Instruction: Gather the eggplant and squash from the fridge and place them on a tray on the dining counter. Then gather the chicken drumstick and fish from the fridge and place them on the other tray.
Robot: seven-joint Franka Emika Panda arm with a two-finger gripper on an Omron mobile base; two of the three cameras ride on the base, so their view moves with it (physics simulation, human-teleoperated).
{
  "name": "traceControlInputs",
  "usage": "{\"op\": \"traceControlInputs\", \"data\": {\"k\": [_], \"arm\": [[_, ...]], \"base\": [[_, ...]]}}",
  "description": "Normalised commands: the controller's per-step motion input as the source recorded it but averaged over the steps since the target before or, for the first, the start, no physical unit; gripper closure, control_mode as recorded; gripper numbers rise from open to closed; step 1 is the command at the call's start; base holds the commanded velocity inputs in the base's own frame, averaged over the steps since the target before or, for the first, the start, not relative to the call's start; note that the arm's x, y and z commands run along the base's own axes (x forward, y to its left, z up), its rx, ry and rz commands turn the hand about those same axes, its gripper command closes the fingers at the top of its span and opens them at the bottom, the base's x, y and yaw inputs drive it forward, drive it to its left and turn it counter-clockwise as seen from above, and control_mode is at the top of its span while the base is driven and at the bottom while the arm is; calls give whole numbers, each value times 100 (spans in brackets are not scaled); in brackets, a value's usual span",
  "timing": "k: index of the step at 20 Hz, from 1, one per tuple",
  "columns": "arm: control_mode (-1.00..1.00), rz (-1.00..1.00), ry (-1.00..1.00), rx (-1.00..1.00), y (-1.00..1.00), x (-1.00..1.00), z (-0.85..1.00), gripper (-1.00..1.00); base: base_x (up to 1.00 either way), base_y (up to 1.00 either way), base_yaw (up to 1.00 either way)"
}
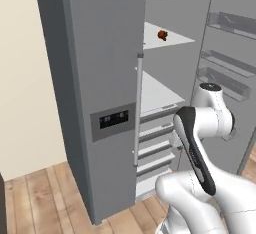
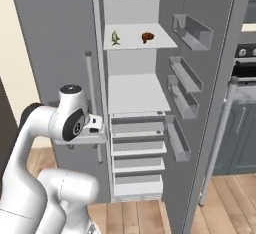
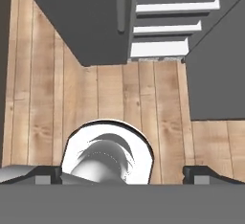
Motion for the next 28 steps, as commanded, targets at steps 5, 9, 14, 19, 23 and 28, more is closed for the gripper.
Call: {"op": "traceControlInputs", "data": {"k": [5,9,14,19,23,28], "arm": [[100,0,0,0,0,0,0,-100],[100,0,0,0,0,0,0,-100],[100,0,0,0,0,0,0,-100],[100,0,0,0,0,0,0,-100],[100,0,0,0,0,0,0,-100],[100,0,0,0,0,0,0,-100]], "base": [[81,-43,4],[78,-50,8],[22,-22,8],[51,-32,11],[32,-22,4],[13,0,0]]}}
